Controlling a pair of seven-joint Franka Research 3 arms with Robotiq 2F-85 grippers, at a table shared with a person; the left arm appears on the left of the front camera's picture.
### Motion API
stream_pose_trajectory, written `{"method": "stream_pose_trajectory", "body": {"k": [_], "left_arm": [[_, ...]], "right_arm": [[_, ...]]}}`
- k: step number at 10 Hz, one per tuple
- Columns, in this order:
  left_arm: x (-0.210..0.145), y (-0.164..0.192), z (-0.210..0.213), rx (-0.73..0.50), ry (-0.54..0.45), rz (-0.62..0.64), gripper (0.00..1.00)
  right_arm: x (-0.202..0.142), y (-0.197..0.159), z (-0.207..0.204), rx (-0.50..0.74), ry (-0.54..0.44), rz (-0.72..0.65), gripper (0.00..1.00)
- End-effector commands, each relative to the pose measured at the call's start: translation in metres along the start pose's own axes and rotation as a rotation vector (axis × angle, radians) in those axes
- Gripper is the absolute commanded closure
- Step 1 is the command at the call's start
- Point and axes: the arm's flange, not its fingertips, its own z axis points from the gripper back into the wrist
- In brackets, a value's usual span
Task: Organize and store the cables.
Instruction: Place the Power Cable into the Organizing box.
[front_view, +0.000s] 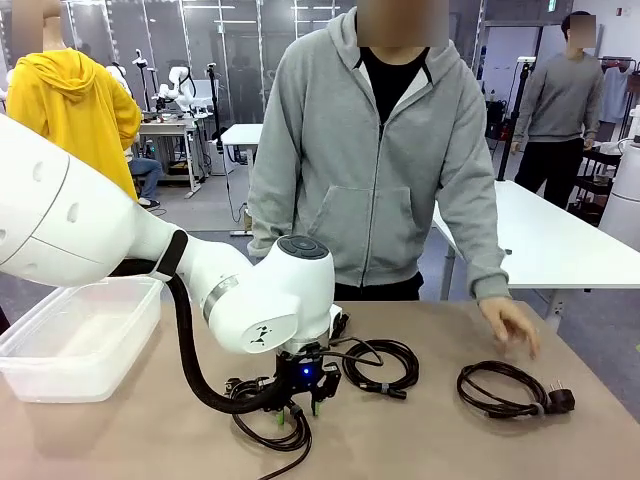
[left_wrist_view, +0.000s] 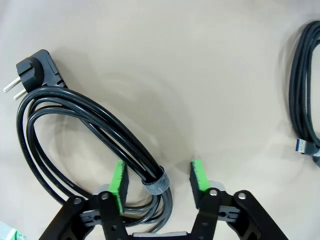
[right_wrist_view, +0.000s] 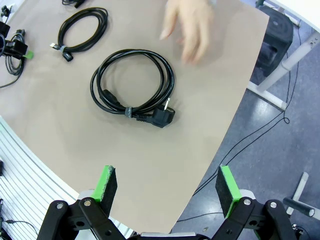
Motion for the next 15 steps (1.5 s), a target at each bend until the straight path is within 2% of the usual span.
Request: {"method": "stream_pose_trajectory", "body": {"k": [1,2,3,4,10,11,12,15], "left_arm": [[0.0,-0.004,-0.002,-0.006,0.003,0.039,1.0],[0.0,-0.003,-0.002,-0.008,0.0,0.043,0.84],[0.0,-0.003,-0.002,-0.01,-0.002,0.044,0.95],[0.0,-0.002,-0.002,-0.011,-0.001,0.043,1.0],[0.0,0.001,0.01,-0.015,-0.017,0.038,1.0],[-0.001,0.006,0.031,-0.011,-0.053,0.02,0.94],[-0.008,0.013,0.065,-0.003,-0.042,-0.065,0.94],[-0.017,0.022,0.105,-0.028,-0.114,-0.093,0.94]], "right_arm": [[0.0,0.001,0.001,0.004,0.008,-0.009,0.0],[0.0,0.001,0.001,0.004,0.008,-0.009,0.0],[0.0,0.001,0.001,0.004,0.008,-0.009,0.0],[0.0,0.001,0.001,0.004,0.008,-0.009,0.0],[0.0,0.001,0.001,0.004,0.008,-0.009,0.0],[0.0,0.001,0.001,0.004,0.008,-0.009,0.0],[0.0,0.001,0.001,0.004,0.008,-0.009,0.0],[0.0,0.001,0.001,0.004,0.008,-0.009,0.0]]}}
